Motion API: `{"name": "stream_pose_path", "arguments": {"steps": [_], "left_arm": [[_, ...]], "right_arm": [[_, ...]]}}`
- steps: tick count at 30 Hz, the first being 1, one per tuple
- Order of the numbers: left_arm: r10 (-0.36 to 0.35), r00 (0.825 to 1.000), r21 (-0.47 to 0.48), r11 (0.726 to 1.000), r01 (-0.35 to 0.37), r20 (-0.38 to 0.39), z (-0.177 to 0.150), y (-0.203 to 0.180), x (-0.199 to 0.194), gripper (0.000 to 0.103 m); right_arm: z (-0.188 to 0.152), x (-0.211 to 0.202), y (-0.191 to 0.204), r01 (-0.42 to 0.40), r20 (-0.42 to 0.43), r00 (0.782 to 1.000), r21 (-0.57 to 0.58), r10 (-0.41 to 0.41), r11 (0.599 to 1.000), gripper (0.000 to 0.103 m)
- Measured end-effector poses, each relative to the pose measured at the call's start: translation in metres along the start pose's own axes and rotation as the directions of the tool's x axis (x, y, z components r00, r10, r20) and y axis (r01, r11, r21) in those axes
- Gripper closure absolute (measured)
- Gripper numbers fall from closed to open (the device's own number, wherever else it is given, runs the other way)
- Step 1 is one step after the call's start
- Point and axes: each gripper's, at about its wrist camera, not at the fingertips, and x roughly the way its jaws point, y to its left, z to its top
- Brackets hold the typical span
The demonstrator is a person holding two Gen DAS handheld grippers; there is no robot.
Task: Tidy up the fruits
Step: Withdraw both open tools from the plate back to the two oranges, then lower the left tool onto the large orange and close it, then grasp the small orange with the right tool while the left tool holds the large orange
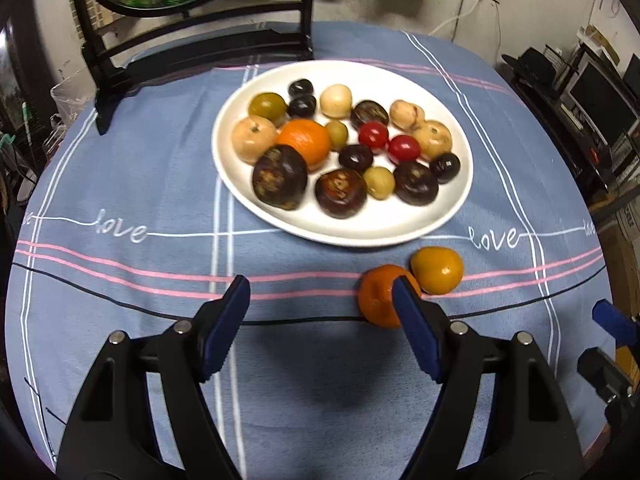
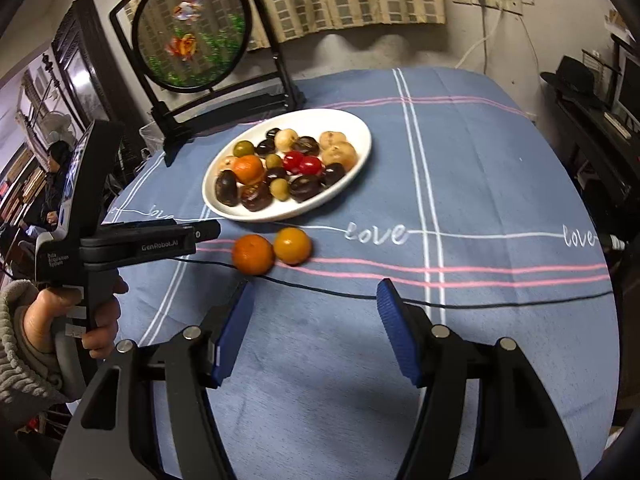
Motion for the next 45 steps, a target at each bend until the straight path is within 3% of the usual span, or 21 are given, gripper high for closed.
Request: {"name": "stream_pose_path", "arguments": {"steps": [17,25,28,30,31,34,45], "left_arm": [[-0.112,0.991,0.049,0.992,0.116,-0.067,-0.017,-0.016,0.030,0.028],[-0.126,0.990,0.034,0.991,0.128,-0.071,-0.016,-0.020,0.042,0.029],[-0.140,0.988,0.030,0.989,0.143,-0.070,-0.014,-0.022,0.044,0.035],[-0.170,0.983,0.040,0.984,0.173,-0.065,-0.015,-0.023,0.043,0.046],[-0.200,0.978,0.047,0.978,0.203,-0.067,-0.015,-0.025,0.042,0.059],[-0.168,0.984,0.073,0.982,0.171,-0.055,-0.017,-0.026,0.036,0.059],[-0.072,0.996,-0.040,0.997,0.070,-0.046,-0.035,0.032,0.014,0.059]], "right_arm": [[0.000,0.030,-0.018,-0.019,-0.065,0.998,0.040,0.022,0.999,0.039],[-0.004,0.039,-0.021,-0.024,-0.085,0.996,0.048,0.028,0.999,0.039],[-0.006,0.040,-0.019,-0.029,-0.090,0.995,0.041,0.033,0.999,0.039],[-0.005,0.044,-0.016,-0.032,-0.095,0.995,0.030,0.034,0.999,0.039],[-0.005,0.046,-0.014,-0.033,-0.097,0.995,0.021,0.035,0.999,0.039],[0.001,0.055,-0.006,-0.036,-0.097,0.995,-0.017,0.035,0.999,0.039],[0.033,0.118,0.030,-0.074,-0.148,0.988,-0.139,0.053,0.987,0.039]]}}
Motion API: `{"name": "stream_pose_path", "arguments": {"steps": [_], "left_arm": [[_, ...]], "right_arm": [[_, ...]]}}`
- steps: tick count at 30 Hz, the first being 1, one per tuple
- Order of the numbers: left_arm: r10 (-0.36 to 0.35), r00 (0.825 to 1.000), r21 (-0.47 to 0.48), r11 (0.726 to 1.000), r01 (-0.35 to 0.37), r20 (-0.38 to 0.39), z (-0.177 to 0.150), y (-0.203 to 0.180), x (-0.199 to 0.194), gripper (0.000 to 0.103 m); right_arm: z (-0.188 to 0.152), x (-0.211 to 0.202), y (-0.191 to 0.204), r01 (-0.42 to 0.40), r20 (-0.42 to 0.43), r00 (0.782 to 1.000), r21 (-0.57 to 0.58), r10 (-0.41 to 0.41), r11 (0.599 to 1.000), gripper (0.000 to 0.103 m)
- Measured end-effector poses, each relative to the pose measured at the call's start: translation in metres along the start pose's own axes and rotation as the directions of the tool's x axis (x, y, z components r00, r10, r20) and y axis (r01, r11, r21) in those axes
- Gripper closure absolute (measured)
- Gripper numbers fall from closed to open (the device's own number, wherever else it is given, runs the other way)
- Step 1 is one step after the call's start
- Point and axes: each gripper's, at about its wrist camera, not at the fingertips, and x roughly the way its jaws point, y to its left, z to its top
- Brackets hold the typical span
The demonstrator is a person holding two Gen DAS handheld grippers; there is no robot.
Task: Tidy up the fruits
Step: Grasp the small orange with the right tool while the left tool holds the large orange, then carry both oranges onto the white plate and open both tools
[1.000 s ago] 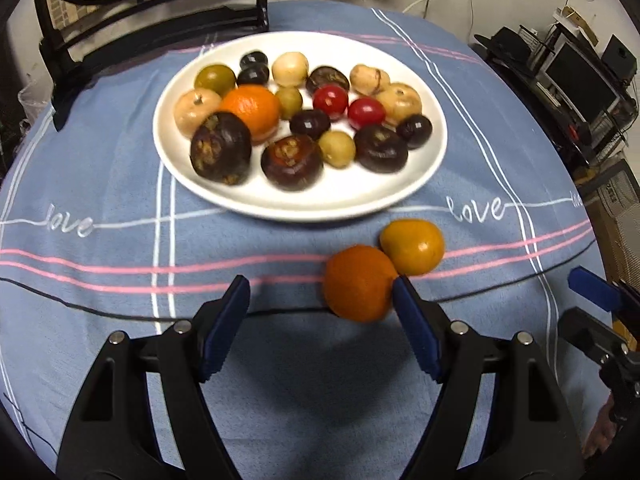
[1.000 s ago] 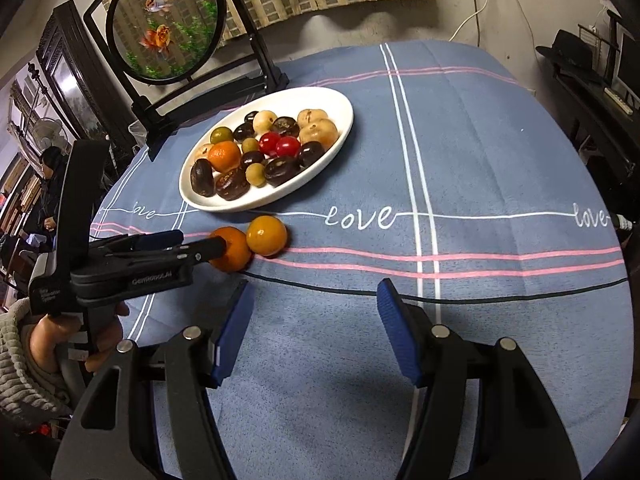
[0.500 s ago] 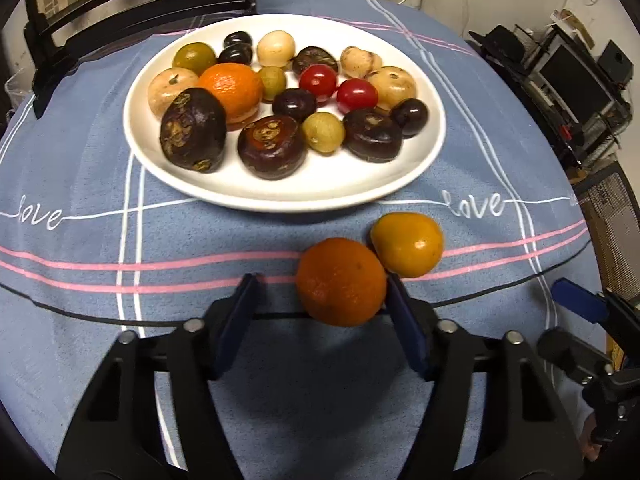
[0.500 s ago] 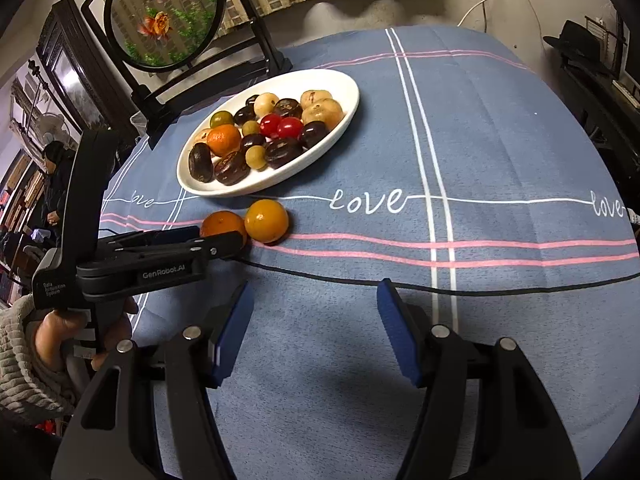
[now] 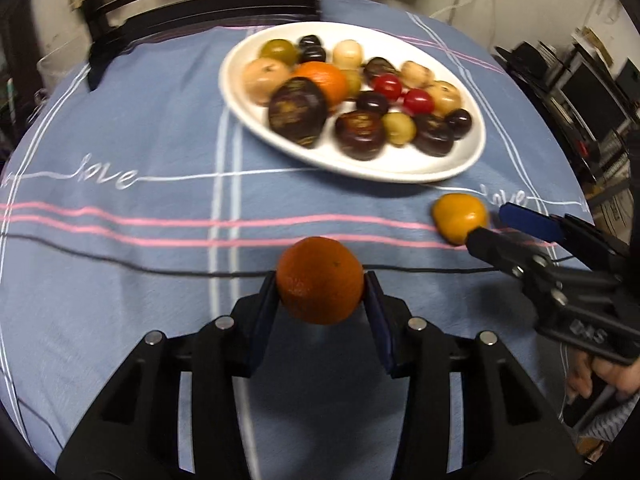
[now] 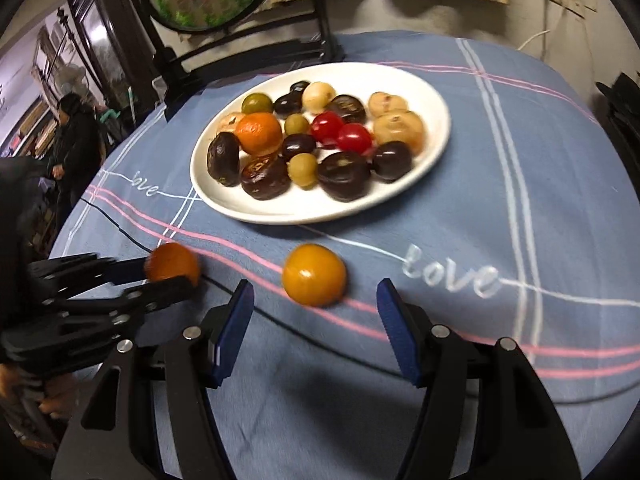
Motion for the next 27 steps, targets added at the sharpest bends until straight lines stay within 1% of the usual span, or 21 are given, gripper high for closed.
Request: {"name": "stream_pose_path", "arguments": {"steps": [3,4,6,7,8,13,17,23,27], "left_arm": [[0.027,1.000,-0.020,0.999,-0.027,0.006,-0.004,0.009,-0.005,0.059],[0.032,0.999,-0.028,0.999,-0.032,0.007,-0.005,0.013,-0.007,0.059],[0.045,0.999,-0.042,0.998,-0.044,0.009,-0.007,0.016,-0.010,0.059],[0.049,0.999,-0.046,0.998,-0.048,0.010,-0.006,0.017,-0.011,0.059],[0.056,0.998,-0.050,0.997,-0.055,0.012,-0.006,0.017,-0.013,0.059],[0.069,0.997,-0.053,0.996,-0.068,0.019,-0.006,0.016,-0.018,0.060],[0.069,0.997,-0.039,0.997,-0.068,0.040,-0.002,0.010,-0.027,0.059],[0.057,0.995,-0.007,0.998,-0.057,0.084,0.006,-0.004,-0.048,0.059],[0.038,0.993,0.020,0.999,-0.040,0.114,0.013,-0.016,-0.065,0.060]], "right_arm": [[0.004,0.012,0.003,0.010,-0.018,1.000,-0.011,-0.010,1.000,0.039],[0.004,0.016,0.003,0.010,-0.027,1.000,-0.017,-0.010,1.000,0.042],[0.003,0.021,0.002,0.003,-0.045,0.999,-0.015,-0.004,1.000,0.058],[0.003,0.022,0.002,0.002,-0.044,0.999,-0.015,-0.003,1.000,0.059],[0.003,0.023,0.002,0.006,-0.039,0.999,-0.018,-0.006,1.000,0.064],[-0.001,0.015,0.001,-0.020,-0.039,0.999,-0.014,0.019,1.000,0.065],[-0.007,-0.004,0.006,-0.033,-0.015,0.999,-0.005,0.033,0.999,0.065],[-0.018,-0.044,0.012,-0.050,0.044,0.998,0.013,0.050,0.999,0.065],[-0.022,-0.074,0.013,-0.049,0.097,0.994,0.021,0.046,0.999,0.065]]}}
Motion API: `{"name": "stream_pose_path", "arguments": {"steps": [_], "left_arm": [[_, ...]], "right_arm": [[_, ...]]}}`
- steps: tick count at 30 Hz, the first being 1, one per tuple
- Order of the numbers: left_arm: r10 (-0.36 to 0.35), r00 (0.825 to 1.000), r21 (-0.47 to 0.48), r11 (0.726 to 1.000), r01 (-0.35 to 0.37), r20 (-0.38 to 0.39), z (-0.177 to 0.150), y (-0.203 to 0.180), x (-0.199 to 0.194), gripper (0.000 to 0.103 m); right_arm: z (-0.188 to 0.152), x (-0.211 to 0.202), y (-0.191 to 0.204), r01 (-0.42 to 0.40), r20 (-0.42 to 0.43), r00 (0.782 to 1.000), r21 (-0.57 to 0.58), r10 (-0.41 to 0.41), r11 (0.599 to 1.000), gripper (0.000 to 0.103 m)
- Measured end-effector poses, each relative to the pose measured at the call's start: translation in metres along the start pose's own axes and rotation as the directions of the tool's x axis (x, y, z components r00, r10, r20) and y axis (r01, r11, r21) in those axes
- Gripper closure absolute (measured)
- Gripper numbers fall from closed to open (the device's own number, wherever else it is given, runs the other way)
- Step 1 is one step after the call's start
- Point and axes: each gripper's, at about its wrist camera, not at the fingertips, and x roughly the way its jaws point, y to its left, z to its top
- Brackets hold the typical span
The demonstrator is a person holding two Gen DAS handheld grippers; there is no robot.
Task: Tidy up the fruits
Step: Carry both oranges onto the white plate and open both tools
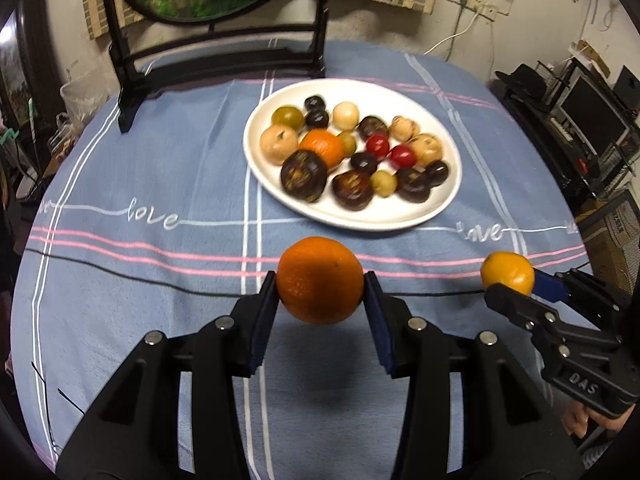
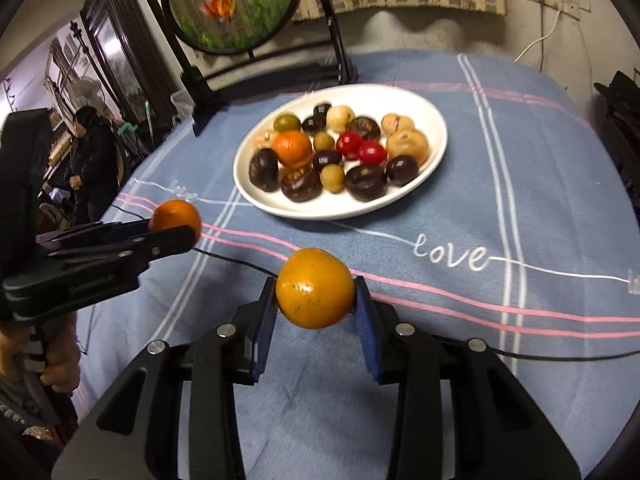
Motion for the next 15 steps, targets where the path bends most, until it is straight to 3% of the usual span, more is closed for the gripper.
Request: {"name": "stream_pose_path", "arguments": {"steps": [9,15], "left_arm": [[-0.032,0.998,0.063,0.998,0.028,0.063,0.020,-0.021,-0.029,0.060],[-0.039,0.996,0.098,0.995,0.030,0.086,0.041,-0.029,-0.030,0.059]], "right_arm": [[0.012,-0.050,0.004,0.007,0.121,0.993,0.006,-0.008,1.000,0.065],[0.028,-0.056,0.003,0.015,0.155,0.988,-0.009,-0.014,1.000,0.065]]}}
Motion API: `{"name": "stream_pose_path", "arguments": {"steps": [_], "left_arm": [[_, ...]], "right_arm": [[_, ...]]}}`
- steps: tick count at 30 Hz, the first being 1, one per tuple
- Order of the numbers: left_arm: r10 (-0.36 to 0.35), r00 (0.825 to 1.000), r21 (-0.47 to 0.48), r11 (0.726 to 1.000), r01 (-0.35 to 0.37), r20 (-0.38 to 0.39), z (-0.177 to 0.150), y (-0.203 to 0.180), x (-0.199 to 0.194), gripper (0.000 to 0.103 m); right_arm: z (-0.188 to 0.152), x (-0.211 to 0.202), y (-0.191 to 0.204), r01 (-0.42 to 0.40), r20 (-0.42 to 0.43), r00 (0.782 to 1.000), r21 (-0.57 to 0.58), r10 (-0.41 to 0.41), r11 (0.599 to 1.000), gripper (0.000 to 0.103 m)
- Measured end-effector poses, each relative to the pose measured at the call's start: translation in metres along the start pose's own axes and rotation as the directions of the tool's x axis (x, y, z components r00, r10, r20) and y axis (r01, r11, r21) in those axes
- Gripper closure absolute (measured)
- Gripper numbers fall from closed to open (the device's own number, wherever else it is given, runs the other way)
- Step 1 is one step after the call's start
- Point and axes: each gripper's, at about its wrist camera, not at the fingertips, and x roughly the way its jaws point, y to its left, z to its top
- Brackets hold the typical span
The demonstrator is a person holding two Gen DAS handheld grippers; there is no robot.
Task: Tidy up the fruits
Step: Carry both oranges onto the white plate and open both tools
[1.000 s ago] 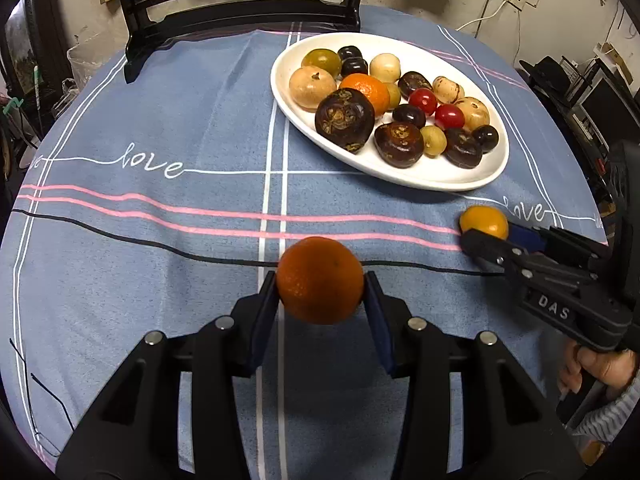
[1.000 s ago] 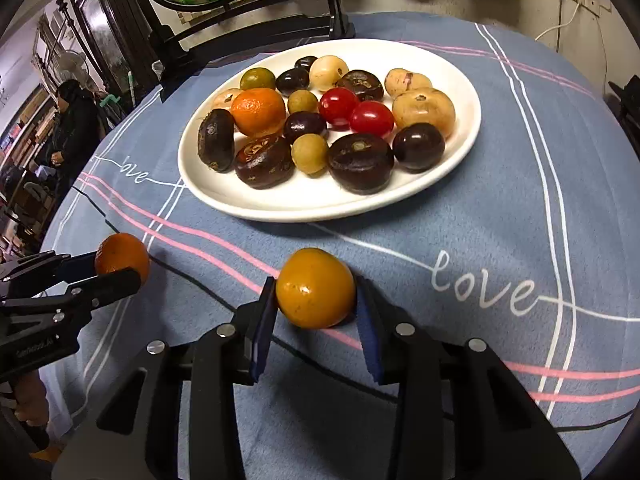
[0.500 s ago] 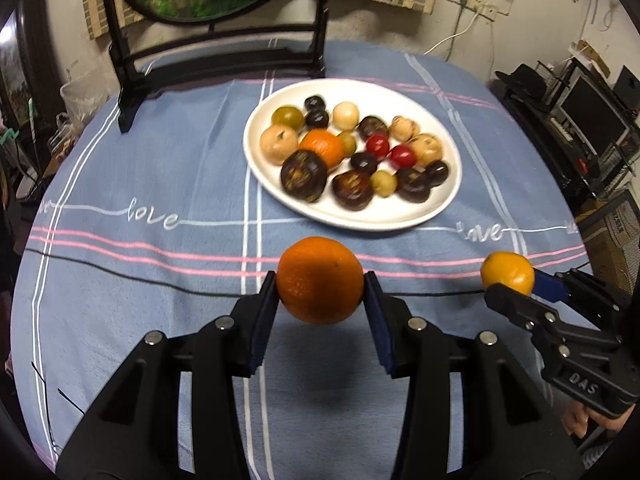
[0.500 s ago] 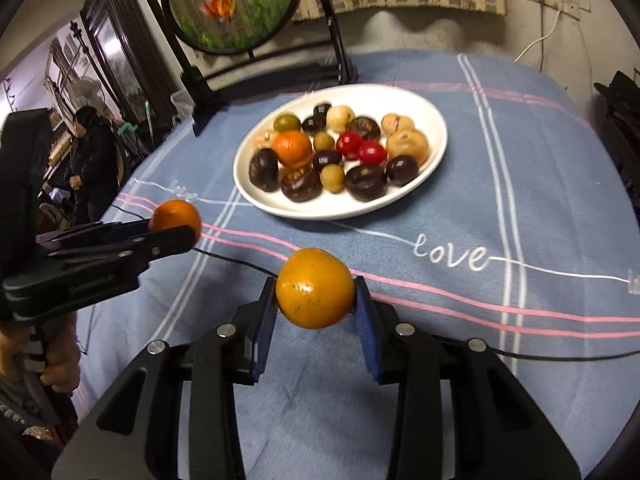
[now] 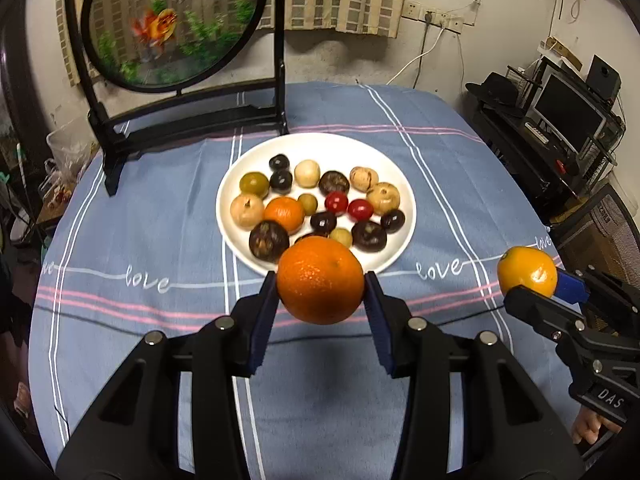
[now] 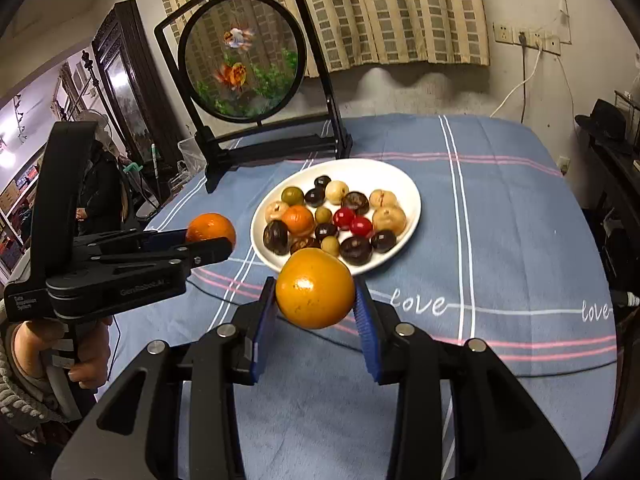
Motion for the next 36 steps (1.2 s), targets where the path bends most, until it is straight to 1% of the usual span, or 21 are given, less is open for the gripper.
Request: {"name": "stream_pose_path", "arguments": {"steps": [4,8,14,20,25,27,28,30,31,32,33,34,35,36], "left_arm": [[-0.005,1.000,0.005,1.000,0.005,-0.005,0.013,-0.001,0.013,0.059],[-0.008,1.000,0.006,1.000,0.008,-0.021,0.026,-0.001,0.034,0.059],[-0.011,0.998,-0.013,1.000,0.010,-0.064,0.048,0.007,0.082,0.059],[-0.008,0.994,-0.030,1.000,0.005,-0.107,0.066,0.017,0.130,0.059],[-0.004,0.991,-0.052,0.999,-0.003,-0.133,0.075,0.025,0.158,0.059],[0.001,0.993,-0.060,0.998,-0.009,-0.122,0.079,0.027,0.163,0.058],[0.009,0.993,-0.059,0.998,-0.016,-0.114,0.080,0.028,0.163,0.057],[0.032,0.994,-0.058,0.998,-0.038,-0.101,0.084,0.030,0.161,0.049],[0.038,0.995,-0.062,0.997,-0.044,-0.094,0.085,0.032,0.159,0.042],[0.047,0.995,-0.069,0.996,-0.053,-0.088,0.087,0.034,0.156,0.039],[0.049,0.995,-0.076,0.996,-0.056,-0.085,0.088,0.036,0.153,0.036],[0.045,0.995,-0.085,0.995,-0.052,-0.083,0.089,0.038,0.150,0.029],[0.046,0.996,-0.093,0.994,-0.053,-0.082,0.089,0.040,0.146,0.026],[0.049,0.996,-0.099,0.993,-0.057,-0.078,0.088,0.040,0.140,0.025]], "right_arm": [[0.012,0.012,-0.004,0.003,-0.006,1.000,-0.013,-0.003,1.000,0.065],[0.024,0.037,-0.011,0.003,-0.028,1.000,-0.019,-0.004,1.000,0.065],[0.044,0.087,-0.029,0.010,-0.058,0.998,-0.007,-0.010,1.000,0.065],[0.062,0.138,-0.048,0.037,-0.089,0.995,-0.013,-0.038,0.999,0.065],[0.068,0.175,-0.051,0.044,-0.126,0.991,-0.052,-0.050,0.998,0.065],[0.070,0.185,-0.051,0.042,-0.137,0.989,-0.058,-0.049,0.997,0.065],[0.071,0.187,-0.052,0.048,-0.136,0.989,-0.055,-0.055,0.997,0.064],[0.075,0.190,-0.056,0.051,-0.145,0.988,-0.034,-0.055,0.998,0.062],[0.076,0.190,-0.058,0.048,-0.142,0.989,-0.024,-0.051,0.999,0.062],[0.078,0.186,-0.060,0.053,-0.128,0.990,-0.013,-0.054,0.999,0.052],[0.079,0.181,-0.060,0.067,-0.108,0.992,-0.010,-0.067,0.998,0.040],[0.080,0.177,-0.061,0.063,-0.096,0.993,-0.011,-0.064,0.998,0.040],[0.080,0.173,-0.060,0.052,-0.087,0.995,-0.013,-0.053,0.999,0.040],[0.081,0.168,-0.058,0.049,-0.080,0.996,-0.013,-0.050,0.999,0.040]]}}
